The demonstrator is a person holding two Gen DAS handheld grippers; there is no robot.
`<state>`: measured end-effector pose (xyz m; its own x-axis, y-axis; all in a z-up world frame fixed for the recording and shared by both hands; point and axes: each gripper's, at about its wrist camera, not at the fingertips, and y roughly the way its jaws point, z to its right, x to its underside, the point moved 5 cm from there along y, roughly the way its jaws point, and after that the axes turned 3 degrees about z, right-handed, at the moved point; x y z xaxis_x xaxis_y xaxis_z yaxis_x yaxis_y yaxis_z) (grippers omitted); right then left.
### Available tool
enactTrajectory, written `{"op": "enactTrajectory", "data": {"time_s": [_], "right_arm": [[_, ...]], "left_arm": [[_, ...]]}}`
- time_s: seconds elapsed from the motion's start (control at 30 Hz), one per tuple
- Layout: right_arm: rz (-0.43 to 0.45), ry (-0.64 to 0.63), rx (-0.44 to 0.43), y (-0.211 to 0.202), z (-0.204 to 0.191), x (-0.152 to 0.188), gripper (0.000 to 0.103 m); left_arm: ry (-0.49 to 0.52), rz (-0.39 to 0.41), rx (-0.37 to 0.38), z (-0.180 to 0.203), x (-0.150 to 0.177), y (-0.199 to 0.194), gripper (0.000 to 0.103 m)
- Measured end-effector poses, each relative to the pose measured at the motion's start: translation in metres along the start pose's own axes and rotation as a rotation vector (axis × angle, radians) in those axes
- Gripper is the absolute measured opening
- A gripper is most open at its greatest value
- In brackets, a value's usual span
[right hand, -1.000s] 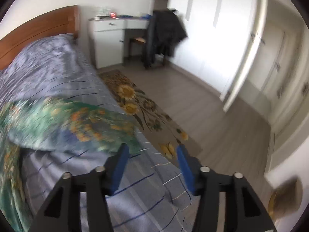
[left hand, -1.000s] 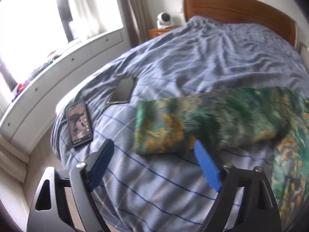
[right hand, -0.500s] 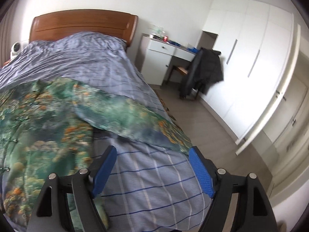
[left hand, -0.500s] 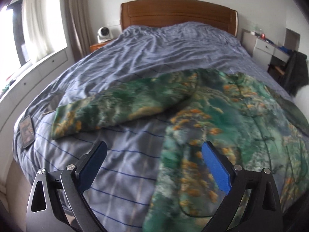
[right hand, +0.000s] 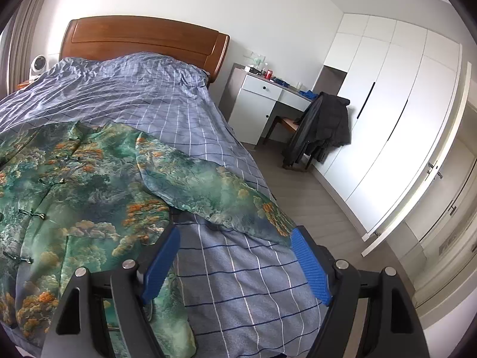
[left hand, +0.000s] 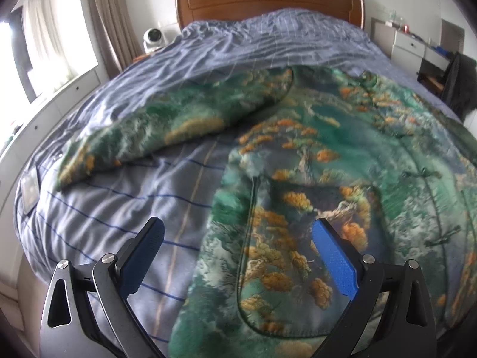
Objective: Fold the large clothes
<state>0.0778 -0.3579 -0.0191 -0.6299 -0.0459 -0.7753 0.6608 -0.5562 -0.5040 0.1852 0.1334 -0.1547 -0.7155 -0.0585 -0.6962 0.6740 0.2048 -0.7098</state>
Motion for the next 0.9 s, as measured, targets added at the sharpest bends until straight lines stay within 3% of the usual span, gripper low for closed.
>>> {"op": "enactTrajectory", "data": {"time_s": [0.17, 0.43, 0.57, 0.7, 0.8, 0.9], "right_arm": [[0.001, -0.002, -0.010, -0.007, -0.006, -0.005, 0.079], [0.006, -0.023, -0.017, -0.015, -0.020, -0.009, 0.079], [0.000, -0.011, -0.029, -0.016, -0.023, -0.012, 0.079], [0.001, -0.003, -0.030, -0.019, -0.022, -0.015, 0.079], [-0.011, 0.013, -0.031, -0.019, -0.020, -0.017, 0.079], [-0.009, 0.012, -0.022, -0.021, -0.020, -0.018, 0.079]], "left_arm": [[0.060, -0.047, -0.020, 0.015, 0.017, 0.021, 0.100], [0.093, -0.016, -0.046, 0.023, 0.022, 0.021, 0.102], [0.002, -0.077, 0.011, 0.014, 0.026, 0.030, 0.102], [-0.137, -0.149, 0.126, 0.001, 0.031, 0.042, 0.103], [-0.171, -0.171, 0.179, -0.002, 0.034, 0.046, 0.103], [-0.152, -0.169, 0.168, 0.002, 0.035, 0.045, 0.103]]}}
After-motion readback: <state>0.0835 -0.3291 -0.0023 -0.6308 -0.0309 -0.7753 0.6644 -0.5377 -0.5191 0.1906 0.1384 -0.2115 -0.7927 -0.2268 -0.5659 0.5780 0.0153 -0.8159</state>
